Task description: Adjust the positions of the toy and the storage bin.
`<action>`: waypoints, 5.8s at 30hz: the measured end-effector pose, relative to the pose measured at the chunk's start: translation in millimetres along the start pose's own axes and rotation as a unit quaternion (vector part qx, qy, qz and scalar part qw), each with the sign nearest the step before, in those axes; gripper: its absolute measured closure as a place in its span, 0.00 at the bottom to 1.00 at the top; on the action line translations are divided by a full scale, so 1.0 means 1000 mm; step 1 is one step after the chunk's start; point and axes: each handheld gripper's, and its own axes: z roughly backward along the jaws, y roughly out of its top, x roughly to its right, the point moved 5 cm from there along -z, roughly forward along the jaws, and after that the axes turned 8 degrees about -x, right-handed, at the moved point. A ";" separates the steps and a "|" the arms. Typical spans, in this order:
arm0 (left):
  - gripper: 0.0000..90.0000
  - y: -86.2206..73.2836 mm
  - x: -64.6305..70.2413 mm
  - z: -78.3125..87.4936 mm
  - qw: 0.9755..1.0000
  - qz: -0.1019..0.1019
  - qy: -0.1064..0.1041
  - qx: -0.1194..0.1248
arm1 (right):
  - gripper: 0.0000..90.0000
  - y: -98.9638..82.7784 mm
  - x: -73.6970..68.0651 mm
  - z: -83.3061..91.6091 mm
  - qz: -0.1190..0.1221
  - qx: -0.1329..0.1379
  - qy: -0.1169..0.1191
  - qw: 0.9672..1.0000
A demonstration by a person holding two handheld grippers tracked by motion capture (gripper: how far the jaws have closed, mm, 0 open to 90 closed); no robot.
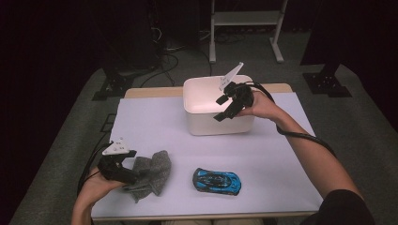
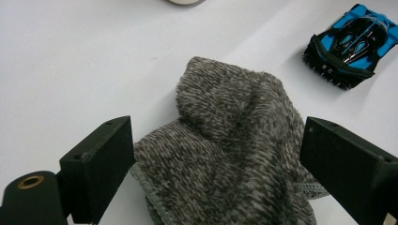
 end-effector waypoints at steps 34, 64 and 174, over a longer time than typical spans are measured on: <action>0.10 -0.001 0.004 -0.007 1.000 -0.008 -0.007 -0.011 | 0.94 -0.004 -0.001 -0.028 0.039 -0.064 0.005 0.997; 0.10 0.004 0.010 -0.004 1.000 -0.017 -0.017 -0.001 | 0.97 -0.003 -0.054 -0.027 0.063 -0.074 0.023 0.995; 0.10 0.003 0.017 -0.009 0.999 -0.028 -0.026 0.002 | 0.16 -0.079 -0.173 -0.110 0.034 -0.014 0.038 0.999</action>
